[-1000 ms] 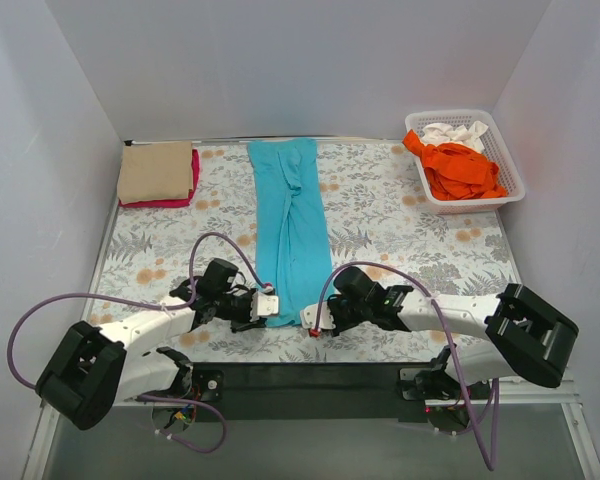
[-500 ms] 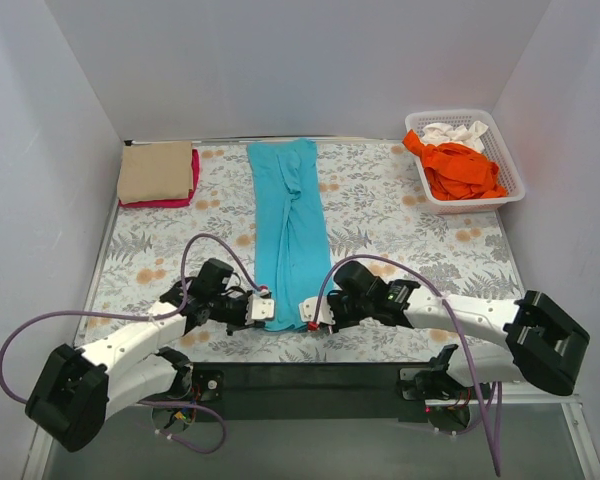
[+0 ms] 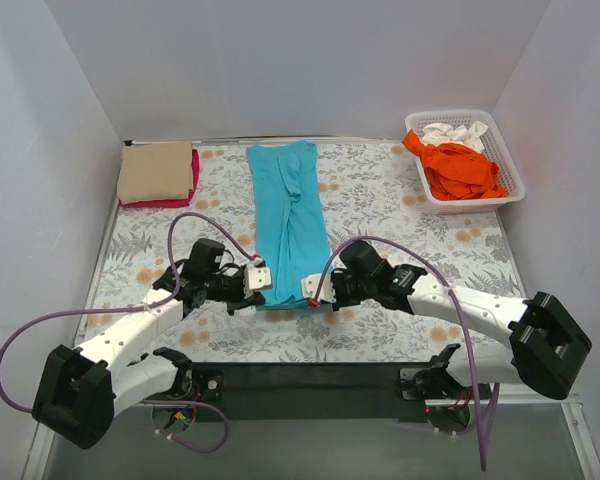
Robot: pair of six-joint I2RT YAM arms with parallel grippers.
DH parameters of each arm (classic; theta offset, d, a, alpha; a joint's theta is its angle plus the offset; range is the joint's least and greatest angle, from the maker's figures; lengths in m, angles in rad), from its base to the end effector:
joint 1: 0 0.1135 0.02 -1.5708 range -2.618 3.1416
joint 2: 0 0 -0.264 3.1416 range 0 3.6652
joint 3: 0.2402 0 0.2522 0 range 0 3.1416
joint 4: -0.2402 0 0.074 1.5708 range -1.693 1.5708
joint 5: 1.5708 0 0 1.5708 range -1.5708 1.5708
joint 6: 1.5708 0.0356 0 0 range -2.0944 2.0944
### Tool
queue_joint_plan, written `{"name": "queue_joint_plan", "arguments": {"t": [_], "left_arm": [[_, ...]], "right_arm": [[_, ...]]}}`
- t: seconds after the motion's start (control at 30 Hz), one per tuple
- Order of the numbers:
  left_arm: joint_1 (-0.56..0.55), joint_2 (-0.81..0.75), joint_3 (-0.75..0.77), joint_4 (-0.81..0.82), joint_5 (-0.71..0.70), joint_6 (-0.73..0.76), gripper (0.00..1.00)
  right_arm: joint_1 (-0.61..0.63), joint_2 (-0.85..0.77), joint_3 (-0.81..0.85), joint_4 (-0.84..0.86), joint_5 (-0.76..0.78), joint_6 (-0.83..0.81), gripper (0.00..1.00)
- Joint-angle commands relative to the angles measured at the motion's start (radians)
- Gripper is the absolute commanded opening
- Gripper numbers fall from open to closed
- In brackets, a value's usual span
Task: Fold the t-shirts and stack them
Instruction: Fold the tshirt
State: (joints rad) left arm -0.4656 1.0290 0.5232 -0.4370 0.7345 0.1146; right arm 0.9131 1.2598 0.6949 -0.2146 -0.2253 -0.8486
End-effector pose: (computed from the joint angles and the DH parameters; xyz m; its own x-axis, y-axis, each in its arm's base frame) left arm 0.1557 -0.1049 0.1922 -0.6400 0.4165 -0.6457 0.7633 0.4416 -0.4716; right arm 0.1499 0.2071 0.2080 0.3677 -0.7205 -0.5880 -0.8966 -0.1067 -0.4299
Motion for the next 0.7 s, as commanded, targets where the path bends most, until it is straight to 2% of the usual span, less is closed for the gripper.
{"name": "queue_joint_plan", "arguments": {"t": [0.0, 0.13, 0.47, 0.67], "left_arm": [[0.096, 0.096, 0.099, 0.086, 0.049, 0.000, 0.00], [0.171, 0.268, 0.217, 0.142, 0.062, 0.013, 0.00], [0.255, 0.630, 0.512, 0.322, 0.014, -0.027, 0.00], [0.271, 0.750, 0.623, 0.383, -0.023, -0.059, 0.00]], "right_arm": [[-0.057, 0.042, 0.098, 0.034, -0.003, -0.064, 0.01], [-0.112, 0.130, 0.173, 0.069, -0.014, -0.104, 0.01], [-0.284, 0.465, 0.440, 0.127, -0.052, -0.176, 0.01], [-0.332, 0.617, 0.613, 0.129, -0.072, -0.188, 0.01]]}}
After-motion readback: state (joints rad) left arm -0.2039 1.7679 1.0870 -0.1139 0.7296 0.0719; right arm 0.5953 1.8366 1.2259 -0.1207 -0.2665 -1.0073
